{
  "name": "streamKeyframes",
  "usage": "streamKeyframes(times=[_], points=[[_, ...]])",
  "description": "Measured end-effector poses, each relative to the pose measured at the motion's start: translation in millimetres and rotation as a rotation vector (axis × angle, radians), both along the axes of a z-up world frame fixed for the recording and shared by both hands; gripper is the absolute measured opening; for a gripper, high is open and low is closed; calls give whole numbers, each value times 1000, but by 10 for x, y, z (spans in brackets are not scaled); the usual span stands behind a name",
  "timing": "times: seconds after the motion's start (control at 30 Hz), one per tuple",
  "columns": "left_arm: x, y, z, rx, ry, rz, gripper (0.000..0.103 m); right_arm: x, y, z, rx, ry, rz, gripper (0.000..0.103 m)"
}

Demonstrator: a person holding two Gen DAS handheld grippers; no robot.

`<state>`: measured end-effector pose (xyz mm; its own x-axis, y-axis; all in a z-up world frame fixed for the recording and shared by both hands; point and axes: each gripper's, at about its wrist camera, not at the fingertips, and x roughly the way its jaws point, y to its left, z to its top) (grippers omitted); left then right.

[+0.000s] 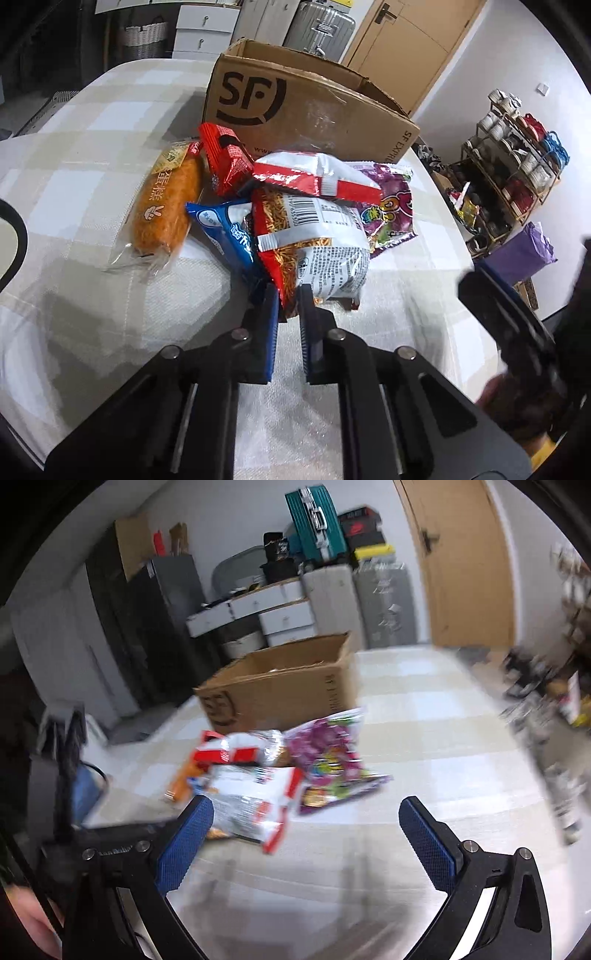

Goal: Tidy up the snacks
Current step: 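Move both tools down toward the remaining snack pile beside the box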

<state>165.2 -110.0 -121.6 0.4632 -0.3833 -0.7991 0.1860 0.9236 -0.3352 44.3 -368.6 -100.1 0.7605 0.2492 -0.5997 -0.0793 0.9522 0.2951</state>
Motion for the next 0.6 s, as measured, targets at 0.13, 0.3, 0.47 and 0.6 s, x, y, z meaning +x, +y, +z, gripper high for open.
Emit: streamKeyframes(times=[0.13,0.3,0.47,0.6], points=[[-71,84,52,-13,-5,-15,7,313,5,-146,92,129,19,102],[-115,265,44,-51,15,-37,7,630,49,-346,220,254,99,102],[-241,466,102,-66,10,-61,7,652,233,-435,228,290,148,102],[-274,523,104,-103,31,-76,7,614,409,-467,229,303,202,102]])
